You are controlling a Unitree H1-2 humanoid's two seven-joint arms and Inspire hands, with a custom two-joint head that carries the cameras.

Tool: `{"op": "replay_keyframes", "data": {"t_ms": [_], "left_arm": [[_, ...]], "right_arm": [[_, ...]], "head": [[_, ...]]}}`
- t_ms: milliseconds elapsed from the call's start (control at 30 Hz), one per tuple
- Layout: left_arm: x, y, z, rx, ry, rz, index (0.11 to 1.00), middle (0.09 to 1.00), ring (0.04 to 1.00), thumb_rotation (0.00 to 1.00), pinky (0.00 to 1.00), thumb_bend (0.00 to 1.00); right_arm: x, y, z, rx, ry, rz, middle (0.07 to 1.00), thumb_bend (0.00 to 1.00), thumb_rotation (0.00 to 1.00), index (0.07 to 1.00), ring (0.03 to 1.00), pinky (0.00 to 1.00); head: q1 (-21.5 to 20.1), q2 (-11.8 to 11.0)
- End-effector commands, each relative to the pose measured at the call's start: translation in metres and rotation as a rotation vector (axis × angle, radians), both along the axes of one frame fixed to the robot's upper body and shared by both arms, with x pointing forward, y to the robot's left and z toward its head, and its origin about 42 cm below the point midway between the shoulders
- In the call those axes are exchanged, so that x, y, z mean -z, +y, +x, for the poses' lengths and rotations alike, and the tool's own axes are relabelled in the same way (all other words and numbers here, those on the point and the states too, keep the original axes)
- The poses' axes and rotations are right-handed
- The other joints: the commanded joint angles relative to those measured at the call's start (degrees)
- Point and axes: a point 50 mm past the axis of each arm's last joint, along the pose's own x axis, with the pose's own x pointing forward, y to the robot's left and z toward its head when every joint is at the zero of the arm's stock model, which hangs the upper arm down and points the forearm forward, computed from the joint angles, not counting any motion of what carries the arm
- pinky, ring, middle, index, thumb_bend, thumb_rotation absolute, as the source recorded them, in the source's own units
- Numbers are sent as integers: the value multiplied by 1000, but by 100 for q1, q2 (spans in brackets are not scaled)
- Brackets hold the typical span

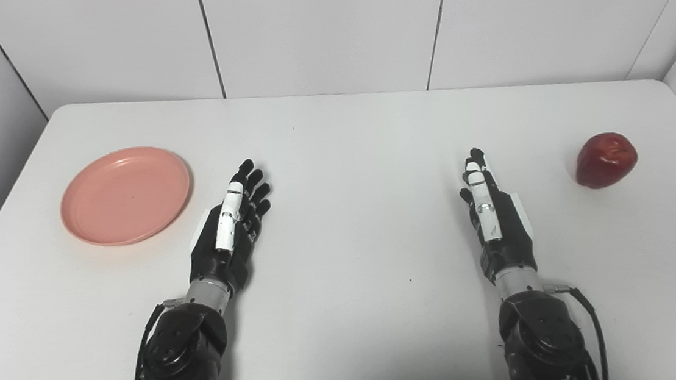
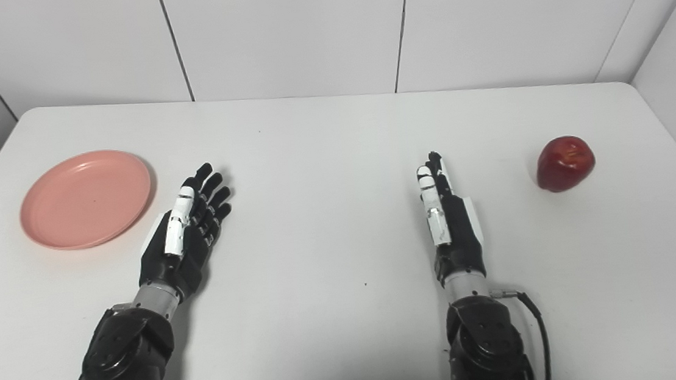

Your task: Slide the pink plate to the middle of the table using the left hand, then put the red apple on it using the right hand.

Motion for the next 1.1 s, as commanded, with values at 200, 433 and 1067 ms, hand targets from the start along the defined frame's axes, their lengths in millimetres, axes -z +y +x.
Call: {"op": "replay_keyframes", "data": {"t_ms": [200, 433, 1067], "left_arm": [[-15, -3, 3, 8, -56, -7, 977, 992, 982, 1000, 990, 343], [-14, -3, 3, 8, -56, -3, 975, 991, 979, 1000, 987, 344], [-13, -7, 2, 13, -53, -2, 974, 987, 977, 1000, 985, 350]], "right_arm": [[-15, 0, 5, 1, -97, -5, 1000, 195, 1000, 1000, 1000, 1000], [-16, 0, 5, 2, -96, 0, 1000, 177, 1000, 1000, 997, 1000], [-12, -3, 6, -2, -98, -13, 1000, 158, 1000, 1000, 994, 1000]], "head": [[-2, -8], [0, -9], [258, -164]]}}
